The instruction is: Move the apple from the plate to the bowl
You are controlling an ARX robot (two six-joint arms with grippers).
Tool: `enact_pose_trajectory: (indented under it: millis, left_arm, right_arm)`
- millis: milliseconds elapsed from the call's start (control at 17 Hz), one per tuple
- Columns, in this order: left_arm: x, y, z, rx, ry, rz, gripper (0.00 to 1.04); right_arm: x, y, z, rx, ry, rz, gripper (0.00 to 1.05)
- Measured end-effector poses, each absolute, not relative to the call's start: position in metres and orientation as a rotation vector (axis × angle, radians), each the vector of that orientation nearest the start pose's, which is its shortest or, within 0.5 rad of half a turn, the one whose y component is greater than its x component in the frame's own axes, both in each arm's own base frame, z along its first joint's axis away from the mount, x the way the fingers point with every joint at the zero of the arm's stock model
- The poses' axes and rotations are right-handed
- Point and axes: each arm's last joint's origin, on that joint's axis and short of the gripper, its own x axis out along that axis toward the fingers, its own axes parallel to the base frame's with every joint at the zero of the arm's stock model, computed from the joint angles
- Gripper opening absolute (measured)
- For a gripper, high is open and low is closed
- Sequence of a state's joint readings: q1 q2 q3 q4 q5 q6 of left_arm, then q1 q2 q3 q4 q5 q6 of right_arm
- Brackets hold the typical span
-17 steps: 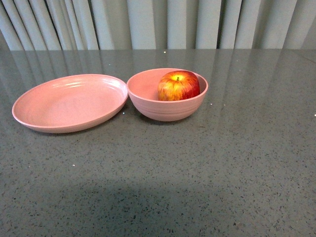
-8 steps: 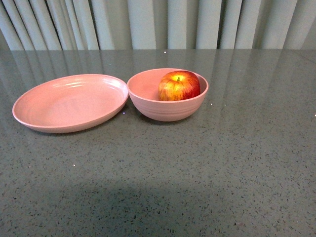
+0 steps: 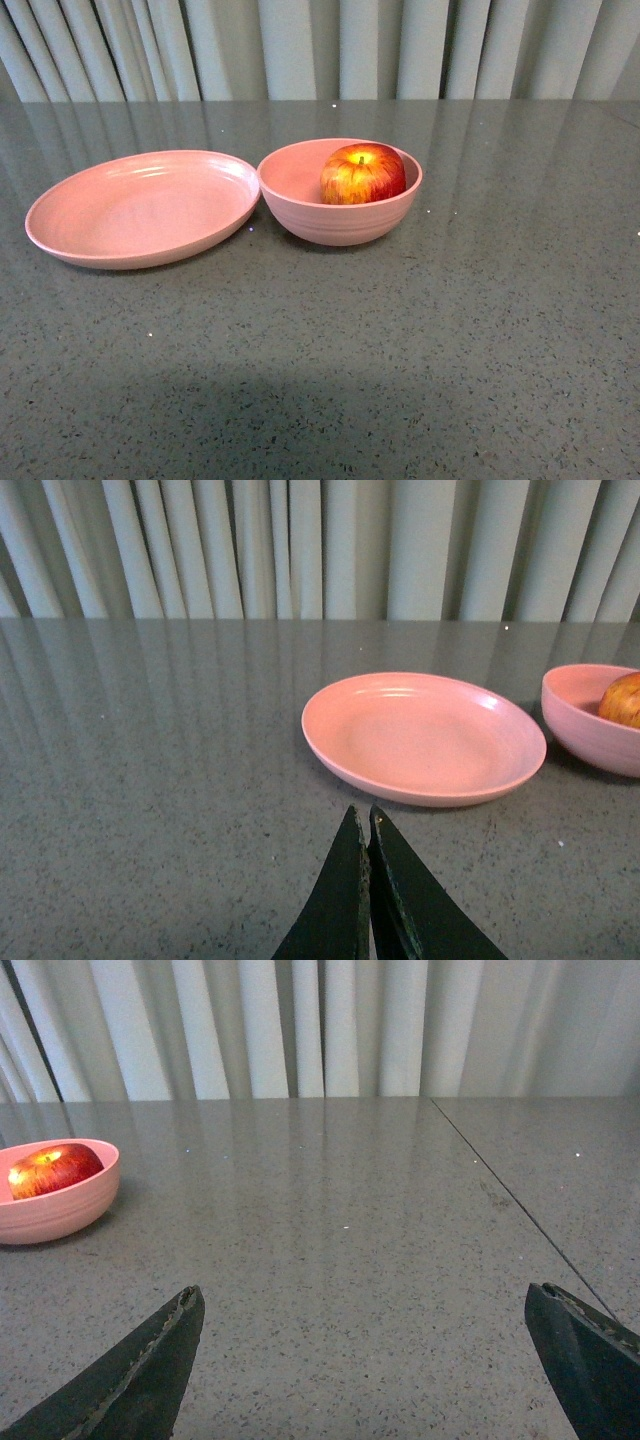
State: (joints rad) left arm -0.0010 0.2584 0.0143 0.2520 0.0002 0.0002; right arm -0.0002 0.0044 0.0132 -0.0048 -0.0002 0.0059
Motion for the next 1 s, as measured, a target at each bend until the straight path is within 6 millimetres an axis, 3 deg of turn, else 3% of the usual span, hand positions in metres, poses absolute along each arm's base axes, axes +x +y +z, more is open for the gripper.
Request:
enact_pose_trajectory:
  millis: [412,471,1000]
  left_arm:
    - [0.1,0.0,0.164,0.001,0.044,-0.003,0.01]
    - [0.097,0.0,0.17,0.001,-0.024,-0.003,0.01]
    - [0.097,0.0,0.168,0.001,-0.001,-0.001,0.01]
  right_arm:
    - [0.097,0.0,0.167,0.006,-0.004,0.0,0.98]
    - [0.097,0.0,0.167,0.006,-0.004,0.0,0.98]
    - [0.097,0.0,0.167,0.006,-0.004,0.0,0.98]
